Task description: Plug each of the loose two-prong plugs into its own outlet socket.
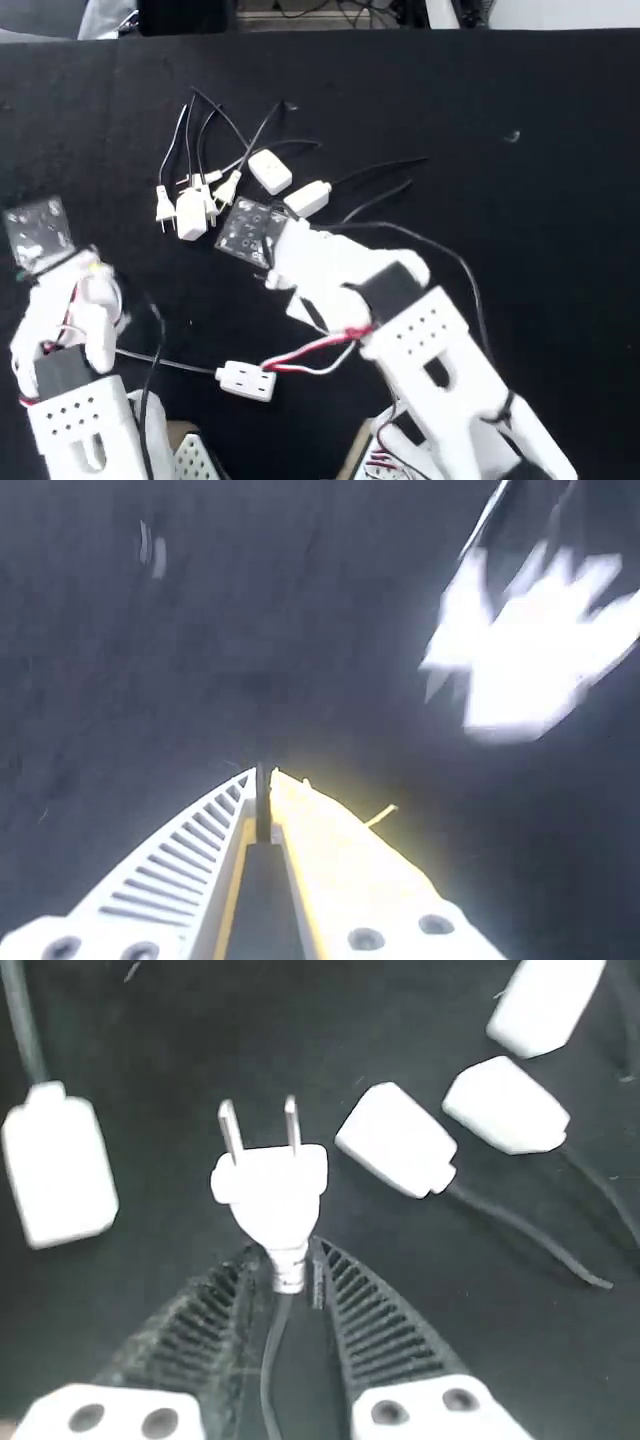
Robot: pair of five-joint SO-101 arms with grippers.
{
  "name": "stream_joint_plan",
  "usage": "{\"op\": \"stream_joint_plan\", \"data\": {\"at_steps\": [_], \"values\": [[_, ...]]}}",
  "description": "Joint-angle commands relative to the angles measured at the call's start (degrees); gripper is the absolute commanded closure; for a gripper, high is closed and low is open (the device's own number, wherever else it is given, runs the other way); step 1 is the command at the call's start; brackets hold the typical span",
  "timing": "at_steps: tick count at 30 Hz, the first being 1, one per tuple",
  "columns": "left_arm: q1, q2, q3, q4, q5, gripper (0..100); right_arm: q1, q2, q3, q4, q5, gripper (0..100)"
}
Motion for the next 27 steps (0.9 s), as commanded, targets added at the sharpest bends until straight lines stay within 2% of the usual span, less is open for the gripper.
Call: {"op": "stream_joint_plan", "data": {"at_steps": [1,6,10,16,20,27], "values": [[11.6,0.1,-10.9,0.5,11.5,97,0.8,-6.4,5.6,-11.1,-5.5,98.8],[33.4,0.1,-15.9,-2.9,14.2,97,0.8,-14.0,13.4,-19.9,-12.8,98.8],[42.9,-0.3,-13.1,-7.4,11.6,97,0.9,-17.7,17.3,-23.3,-15.1,98.8],[50.9,-0.4,-12.5,-8.0,10.9,97,1.0,-17.5,18.2,-25.2,-15.4,98.8],[51.8,-0.4,-11.3,-9.8,10.9,97,4.3,-16.9,18.8,-26.8,-15.4,98.8],[51.9,0.1,-8.9,-10.9,9.9,97,4.2,-16.9,19.3,-27.3,-15.3,98.7]]}}
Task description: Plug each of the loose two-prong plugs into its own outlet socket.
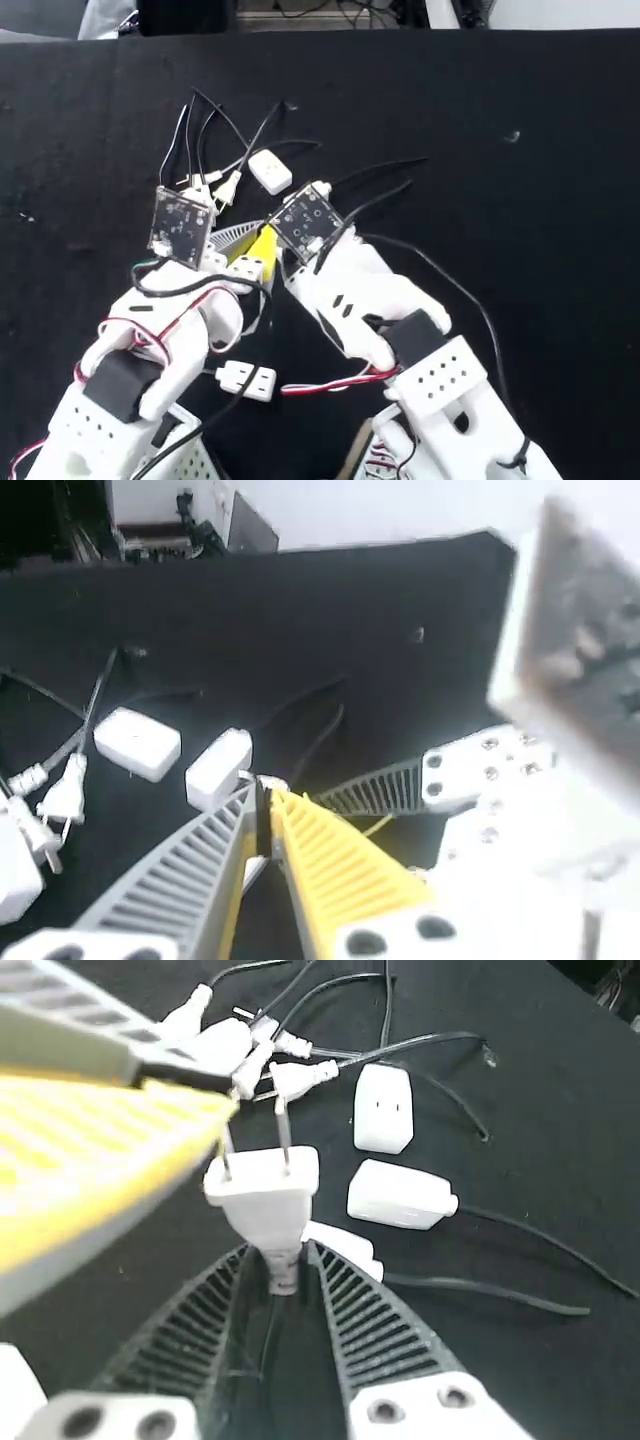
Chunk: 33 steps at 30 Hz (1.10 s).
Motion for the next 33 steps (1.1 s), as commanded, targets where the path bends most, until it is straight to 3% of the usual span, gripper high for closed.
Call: {"op": "stream_joint_plan", "data": {"at_steps": [1,5,10,19,33], "values": [[0.7,0.0,1.5,-3.5,-3.5,97,0.8,-0.5,-0.5,-1.4,-0.4,98.7],[0.2,0.1,6.6,-10.0,-9.8,97,-1.3,-0.5,-0.3,-0.9,-0.2,98.7],[0.1,0.1,7.6,-11.0,-11.6,97,-1.9,-0.5,-0.2,-0.5,-0.1,98.7],[-4.9,0.2,12.3,-11.4,-12.3,97,-2.0,-0.9,-1.6,2.3,0.0,98.7],[-4.6,0.2,16.6,-14.3,-12.3,97,-3.4,-2.8,-3.7,4.9,-0.5,98.7]]}}
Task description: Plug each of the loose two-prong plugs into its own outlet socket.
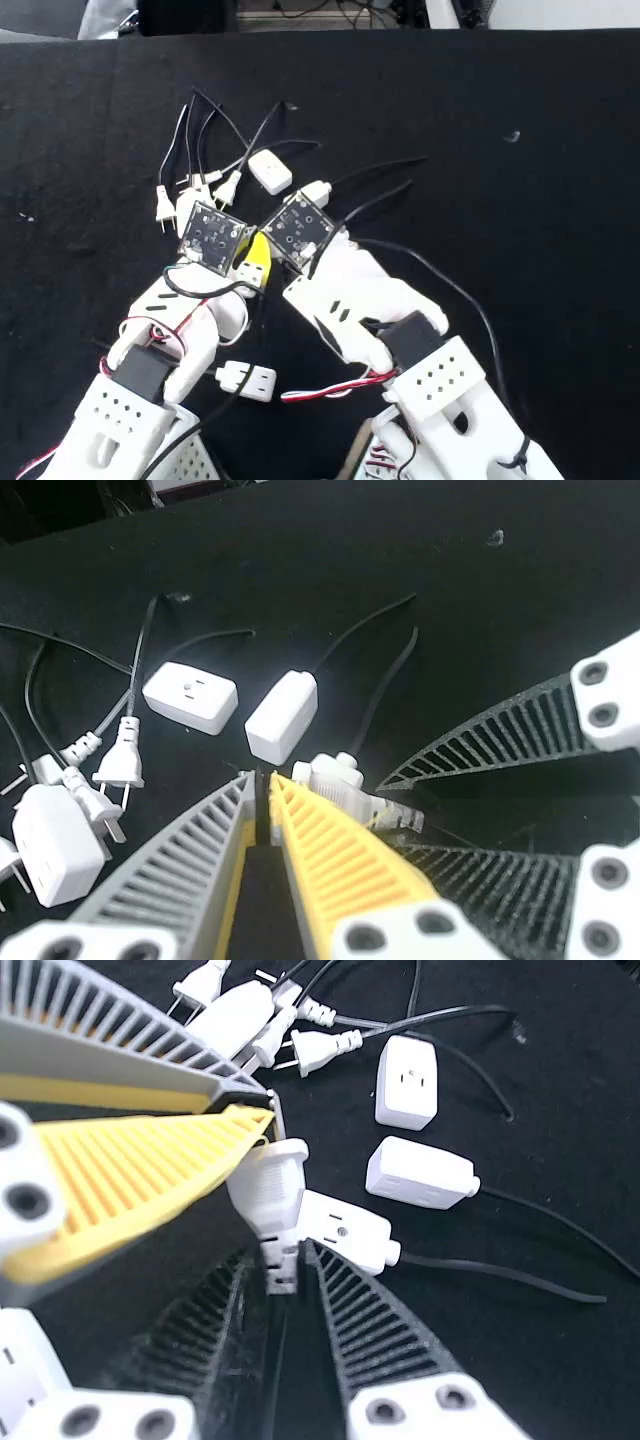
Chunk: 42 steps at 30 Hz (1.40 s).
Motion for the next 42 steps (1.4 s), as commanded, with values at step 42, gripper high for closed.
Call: {"op": "stream_joint_plan", "data": {"at_steps": [42], "values": [[-48.4,-0.4,6.8,26.9,-21.8,97,-1.8,8.7,-26.2,31.7,5.1,98.7]]}}
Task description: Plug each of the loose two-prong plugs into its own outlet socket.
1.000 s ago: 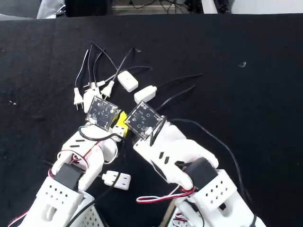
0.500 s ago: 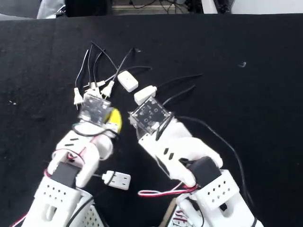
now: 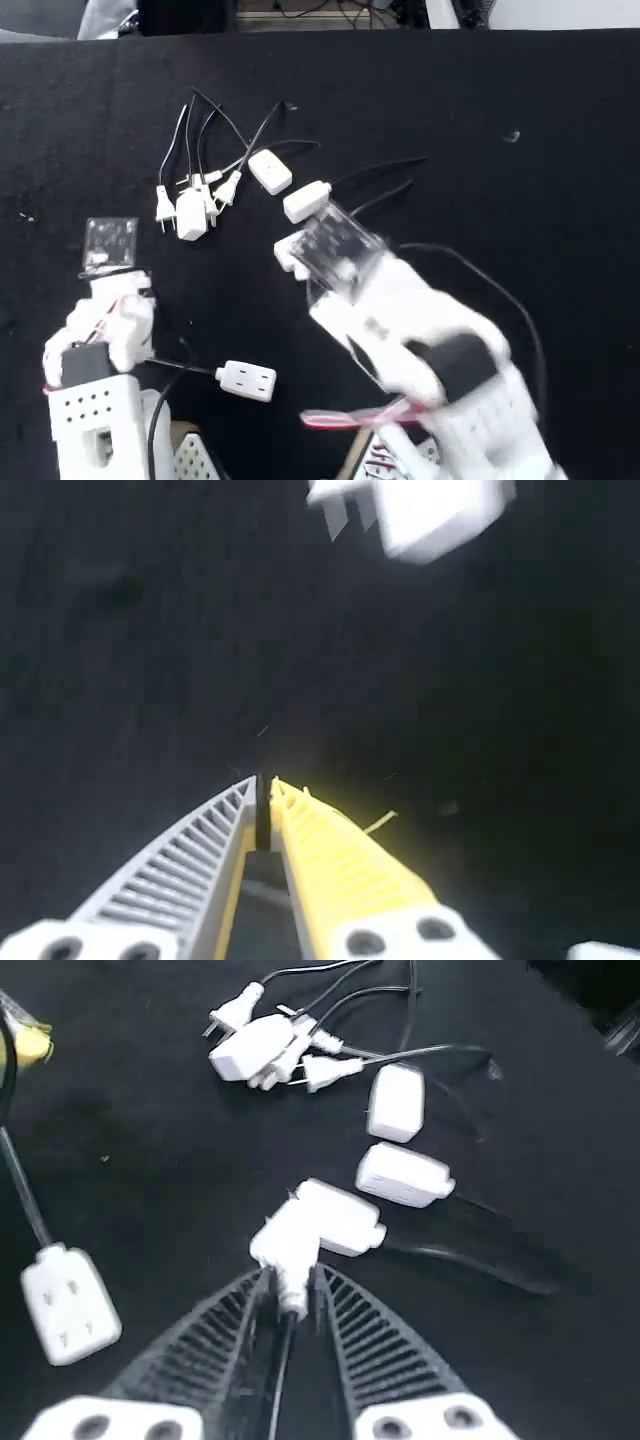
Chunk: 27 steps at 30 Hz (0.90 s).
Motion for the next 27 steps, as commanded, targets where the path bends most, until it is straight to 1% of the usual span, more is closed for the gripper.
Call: {"op": "stream_joint_plan", "data": {"at_steps": [1,3,5,7,10,12,16,22,27], "values": [[-5.1,-0.4,1.7,-0.2,-6.3,97,-5.3,11.0,-6.5,4.0,0.3,98.7],[-6.6,-0.4,4.4,-3.2,-8.1,97,-9.8,15.5,-8.7,6.5,-1.4,98.7],[-7.9,-0.4,7.8,-8.8,-7.8,97,-12.9,18.7,-10.5,7.3,-2.5,98.7],[-7.9,-0.4,12.0,-14.6,-5.7,97,-14.0,21.8,-11.7,7.3,-2.5,98.7],[-8.4,-0.4,15.3,-20.7,0.5,97,-14.4,26.9,-12.6,7.3,-2.8,98.7],[-10.4,-0.4,15.2,-21.7,3.9,97,-14.8,29.4,-12.6,6.9,-2.8,98.7],[-13.4,-0.4,15.2,-21.8,4.8,97,-15.6,30.1,-11.2,4.0,-5.5,98.7],[-13.3,-0.4,15.3,-21.7,5.2,97,-22.4,26.8,-4.8,2.0,-6.5,98.7],[-13.3,-0.4,15.4,-21.7,9.4,97,-25.3,24.2,-3.7,2.9,-6.5,98.7]]}}
